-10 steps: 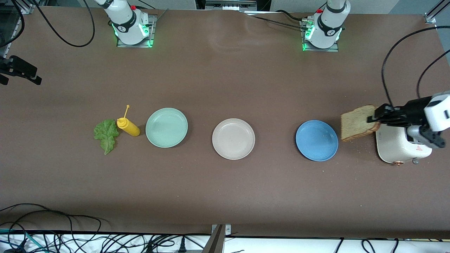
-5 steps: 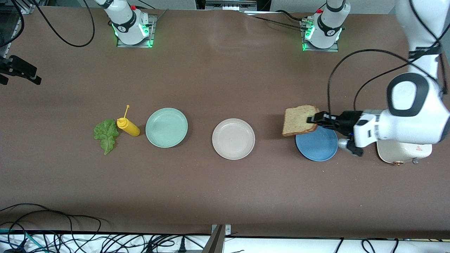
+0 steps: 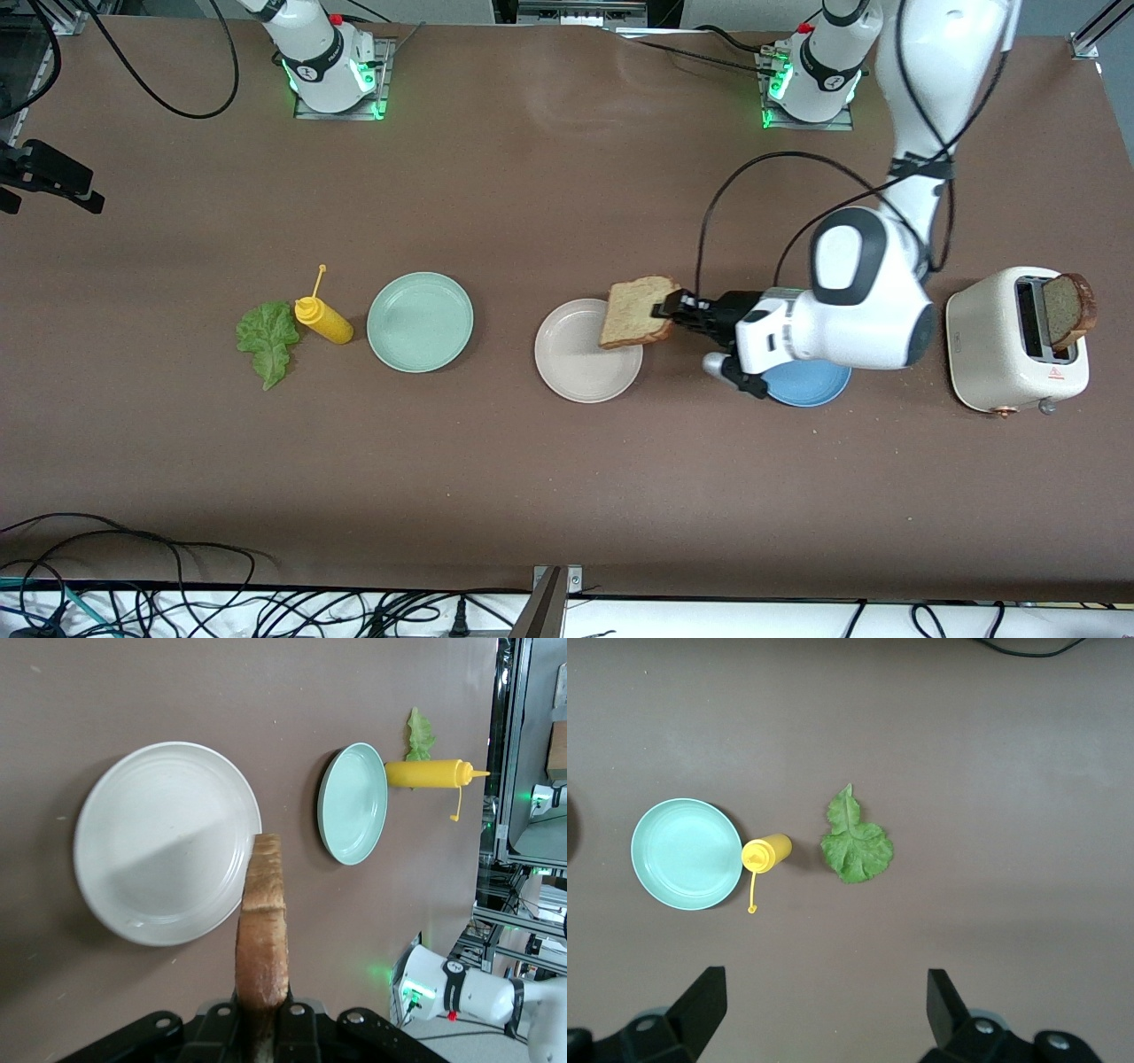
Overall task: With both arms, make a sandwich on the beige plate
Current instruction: 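Lift the bread slice out and carry it to the beige plate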
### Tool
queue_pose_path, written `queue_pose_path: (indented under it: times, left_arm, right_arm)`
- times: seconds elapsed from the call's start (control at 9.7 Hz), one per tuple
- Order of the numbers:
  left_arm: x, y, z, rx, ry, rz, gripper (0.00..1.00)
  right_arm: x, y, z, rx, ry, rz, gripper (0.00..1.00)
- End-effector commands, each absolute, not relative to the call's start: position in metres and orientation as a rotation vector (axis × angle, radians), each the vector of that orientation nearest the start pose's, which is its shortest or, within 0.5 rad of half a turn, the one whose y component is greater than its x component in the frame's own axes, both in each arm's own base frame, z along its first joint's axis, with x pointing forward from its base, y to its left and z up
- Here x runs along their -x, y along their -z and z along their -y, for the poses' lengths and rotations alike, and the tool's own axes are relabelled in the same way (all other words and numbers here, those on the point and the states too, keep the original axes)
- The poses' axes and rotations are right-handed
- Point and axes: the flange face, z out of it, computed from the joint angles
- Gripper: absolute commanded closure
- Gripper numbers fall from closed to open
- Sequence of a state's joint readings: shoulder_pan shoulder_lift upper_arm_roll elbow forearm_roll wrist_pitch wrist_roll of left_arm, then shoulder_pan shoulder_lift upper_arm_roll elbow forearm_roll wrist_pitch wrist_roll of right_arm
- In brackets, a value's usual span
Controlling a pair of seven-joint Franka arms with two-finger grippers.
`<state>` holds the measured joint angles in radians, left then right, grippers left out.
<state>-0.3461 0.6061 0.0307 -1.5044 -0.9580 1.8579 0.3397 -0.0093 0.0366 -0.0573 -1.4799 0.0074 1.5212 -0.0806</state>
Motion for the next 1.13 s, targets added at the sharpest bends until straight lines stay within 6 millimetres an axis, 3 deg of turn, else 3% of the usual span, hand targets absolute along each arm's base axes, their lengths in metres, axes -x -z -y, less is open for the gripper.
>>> queue_pose_path:
  times: [0.0, 0.21, 0.41, 0.62, 1.03]
  left_arm:
    - [-0.646, -0.289, 0.293, -2.179, 0.284, 0.198, 1.0]
    - [-0.647, -0.279, 0.298, -2.192, 0.263, 0.175, 1.0]
    - [-0.642, -0.25, 0.311, -2.173, 0.275, 0.115, 1.0]
    - [-0.638, -0.241, 0.325, -2.177, 0.259, 0.096, 1.0]
    - [-0.634, -0.216, 0.33, -2.213, 0.255, 0.1, 1.0]
  right_arm:
    - [-0.556, -0.647, 0.035, 3.121, 0.007, 0.012, 0.0]
    - [-0.556, -0.647, 0.035, 3.121, 0.007, 0.012, 0.0]
    - [-0.556, -0.647, 0.035, 3.121, 0.007, 0.012, 0.0]
    - [-0.556, -0.647, 0.035, 3.121, 0.007, 0.012, 0.0]
    - [-0.556, -0.647, 0.035, 3.12, 0.007, 0.014, 0.0]
